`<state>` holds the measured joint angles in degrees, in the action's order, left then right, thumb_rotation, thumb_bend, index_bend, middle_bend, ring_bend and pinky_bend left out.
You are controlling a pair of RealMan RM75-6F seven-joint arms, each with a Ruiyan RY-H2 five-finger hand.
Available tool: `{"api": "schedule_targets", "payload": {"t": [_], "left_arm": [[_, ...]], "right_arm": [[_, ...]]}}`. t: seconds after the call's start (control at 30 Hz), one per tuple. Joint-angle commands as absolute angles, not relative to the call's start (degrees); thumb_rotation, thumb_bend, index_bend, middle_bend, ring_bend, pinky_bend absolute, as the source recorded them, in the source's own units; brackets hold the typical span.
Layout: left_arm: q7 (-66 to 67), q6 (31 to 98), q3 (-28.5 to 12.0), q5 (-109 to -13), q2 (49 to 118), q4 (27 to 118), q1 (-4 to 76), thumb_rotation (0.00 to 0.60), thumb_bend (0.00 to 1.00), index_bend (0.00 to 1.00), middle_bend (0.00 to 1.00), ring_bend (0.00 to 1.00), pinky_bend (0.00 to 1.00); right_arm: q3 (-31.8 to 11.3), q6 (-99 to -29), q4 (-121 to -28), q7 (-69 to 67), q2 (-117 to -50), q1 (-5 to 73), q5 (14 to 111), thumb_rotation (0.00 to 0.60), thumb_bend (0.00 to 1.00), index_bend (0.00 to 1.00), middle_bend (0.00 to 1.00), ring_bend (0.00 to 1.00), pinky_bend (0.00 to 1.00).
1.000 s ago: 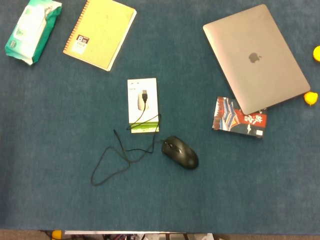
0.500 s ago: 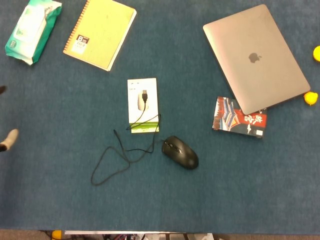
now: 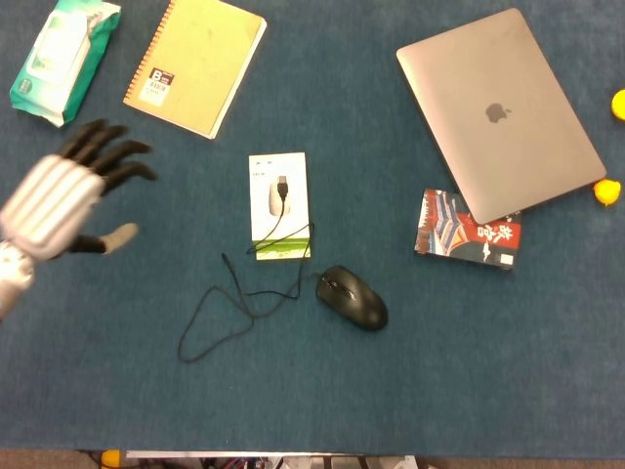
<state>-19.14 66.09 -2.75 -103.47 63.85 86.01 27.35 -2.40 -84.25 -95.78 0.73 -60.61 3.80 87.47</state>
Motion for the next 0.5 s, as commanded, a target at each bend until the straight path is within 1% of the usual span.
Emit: {"api": "schedule_targets", "payload": {"t": [0.03,0.23,0.33,0.5], "left_arm": [[-21.03,63.43,-1.84,-106.83,66.11,82.61,31.43,0.6,0.26,0.31,0.21,0.09,0.04],[-18.23,62.01,0.18,-112.27,69.63,78.7,36.96,0.6,0.26,0.34,0.23,0.1,0.04],[-17.03,61.95,0.76,-113.4,70.92,77.53,38.73,0.6,0.26,0.34,0.23,0.1,0.04],[-16.33,60.02,1.55,-113.69,72.18,75.93,41.99,0.6,0.26,0.34,0.21,0.1,0.04]], "right_arm": [[-2.45,-84.1,-96.52,1.42,-60.4,4.03,87.62,0.6,0.38,0.55,0.45,0.34,0.48],[-2.5,-84.18,-97.46,2.41,-60.14,3.92,87.26,0.6,0.38,0.55,0.45,0.34,0.48],[-2.49,-84.3,-97.54,2.5,-60.05,3.75,87.02,0.6,0.38,0.55,0.45,0.34,0.48],[-2.63,-84.28,-97.57,2.52,-59.93,3.69,86.6,0.6,0.38,0.55,0.45,0.34,0.48]]}}
